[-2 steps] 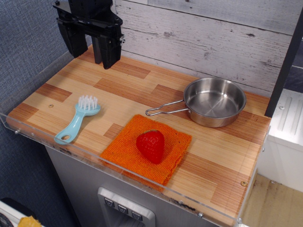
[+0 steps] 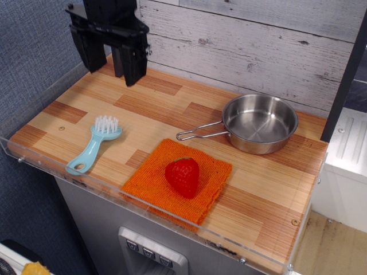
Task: PICK UP THE BRESH AND PUT ANOTHER SIDE OF THE TABLE
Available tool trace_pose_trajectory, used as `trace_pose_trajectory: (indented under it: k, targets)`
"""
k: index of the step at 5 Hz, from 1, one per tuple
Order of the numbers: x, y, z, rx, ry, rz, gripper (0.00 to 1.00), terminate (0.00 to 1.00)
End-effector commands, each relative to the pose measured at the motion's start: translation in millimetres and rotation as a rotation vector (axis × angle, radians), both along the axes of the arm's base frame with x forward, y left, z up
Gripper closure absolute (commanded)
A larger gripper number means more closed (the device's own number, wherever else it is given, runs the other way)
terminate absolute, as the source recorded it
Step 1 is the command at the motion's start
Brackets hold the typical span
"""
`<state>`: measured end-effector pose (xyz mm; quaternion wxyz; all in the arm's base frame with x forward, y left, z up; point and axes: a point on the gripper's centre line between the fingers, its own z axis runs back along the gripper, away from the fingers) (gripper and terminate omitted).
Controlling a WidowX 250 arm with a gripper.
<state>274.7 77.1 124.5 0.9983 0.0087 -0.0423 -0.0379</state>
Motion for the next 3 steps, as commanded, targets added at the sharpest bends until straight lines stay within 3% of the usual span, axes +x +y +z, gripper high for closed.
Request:
trace_pose_trajectory:
  k: [1,3]
  targets:
    - [-18.9,32.5,-15.4,0.025,-0.045,0.004,0.0,0.0]
    - [-39.4,51.4,-40.3,0.073,-0.095,-0.011,0.0,0.0]
